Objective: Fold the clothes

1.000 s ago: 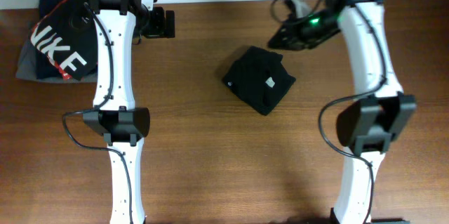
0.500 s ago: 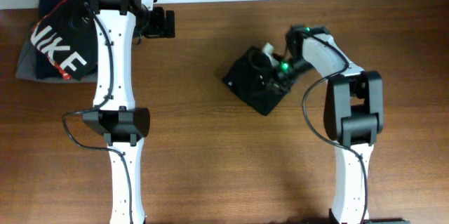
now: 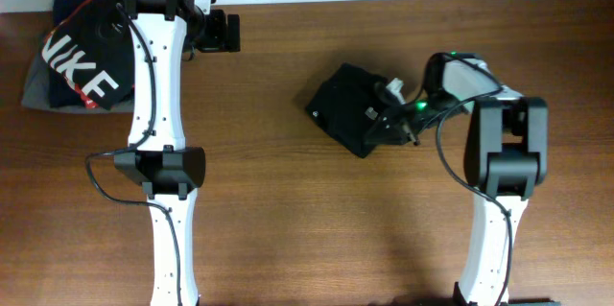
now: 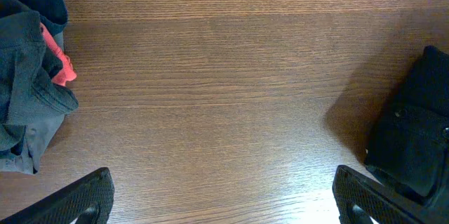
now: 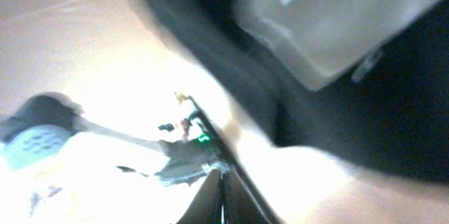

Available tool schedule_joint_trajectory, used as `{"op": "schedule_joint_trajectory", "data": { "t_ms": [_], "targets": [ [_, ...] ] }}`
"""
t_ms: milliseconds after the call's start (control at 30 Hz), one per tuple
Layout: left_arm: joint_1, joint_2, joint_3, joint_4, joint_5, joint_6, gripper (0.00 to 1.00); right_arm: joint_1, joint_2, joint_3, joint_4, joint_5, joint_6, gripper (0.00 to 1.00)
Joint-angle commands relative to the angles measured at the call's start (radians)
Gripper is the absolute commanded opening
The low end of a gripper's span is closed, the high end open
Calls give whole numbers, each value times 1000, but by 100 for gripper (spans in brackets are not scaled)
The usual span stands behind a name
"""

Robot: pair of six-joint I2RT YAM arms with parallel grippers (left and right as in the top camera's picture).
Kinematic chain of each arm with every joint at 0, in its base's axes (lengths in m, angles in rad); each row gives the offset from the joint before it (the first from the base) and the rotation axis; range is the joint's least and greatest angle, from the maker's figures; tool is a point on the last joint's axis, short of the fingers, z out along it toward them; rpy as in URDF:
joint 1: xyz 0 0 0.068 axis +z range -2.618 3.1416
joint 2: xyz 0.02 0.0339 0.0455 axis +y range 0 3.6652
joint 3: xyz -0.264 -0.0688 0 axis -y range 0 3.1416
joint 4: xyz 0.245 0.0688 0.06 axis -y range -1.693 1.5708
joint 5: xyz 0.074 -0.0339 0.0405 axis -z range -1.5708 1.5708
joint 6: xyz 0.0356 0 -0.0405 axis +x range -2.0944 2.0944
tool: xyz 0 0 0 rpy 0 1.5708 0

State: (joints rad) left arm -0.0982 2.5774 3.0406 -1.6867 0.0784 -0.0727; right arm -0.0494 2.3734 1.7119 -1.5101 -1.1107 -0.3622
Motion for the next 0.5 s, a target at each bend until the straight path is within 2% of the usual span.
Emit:
{"op": "schedule_joint_trajectory", "data": {
  "t_ms": [0, 233, 300, 467],
  "targets": [
    [-4, 11, 0, -1, 11, -2, 99, -61, -90, 82, -88, -201, -201, 6],
    [-4, 11, 0, -1, 11, -2, 99, -93, -125, 251, -88, -243, -174, 8],
    [-4, 11, 0, -1, 11, -2, 99, -76, -125, 257, -15, -275, -126, 8],
    [-4, 11, 0, -1, 11, -2, 99, -2, -95, 253, 266, -226, 118, 8]
  ]
}}
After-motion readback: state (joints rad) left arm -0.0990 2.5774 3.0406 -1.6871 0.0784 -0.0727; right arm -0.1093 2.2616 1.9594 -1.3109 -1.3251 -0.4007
